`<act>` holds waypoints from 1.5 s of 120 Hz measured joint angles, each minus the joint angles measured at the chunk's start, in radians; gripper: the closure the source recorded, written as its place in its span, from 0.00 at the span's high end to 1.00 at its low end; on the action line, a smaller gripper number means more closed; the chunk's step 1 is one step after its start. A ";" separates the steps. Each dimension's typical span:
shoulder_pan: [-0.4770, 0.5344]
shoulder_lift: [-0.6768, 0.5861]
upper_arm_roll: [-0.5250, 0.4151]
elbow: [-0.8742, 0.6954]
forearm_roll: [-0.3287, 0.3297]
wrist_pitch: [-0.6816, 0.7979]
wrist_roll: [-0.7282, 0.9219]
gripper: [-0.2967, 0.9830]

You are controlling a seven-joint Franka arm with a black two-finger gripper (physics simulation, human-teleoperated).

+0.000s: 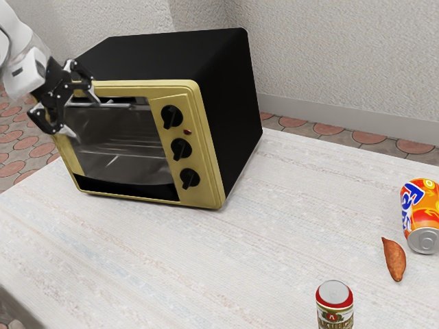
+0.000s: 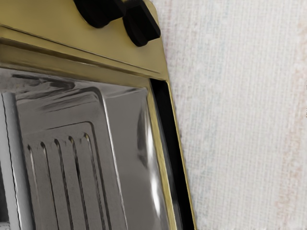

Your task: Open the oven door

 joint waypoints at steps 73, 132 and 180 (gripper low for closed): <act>0.087 0.078 0.009 0.068 -0.066 -0.005 0.132 0.77; 0.110 0.120 0.003 0.071 -0.054 0.045 0.013 0.78; 0.132 -0.315 -0.647 0.141 0.440 -0.089 -0.334 0.75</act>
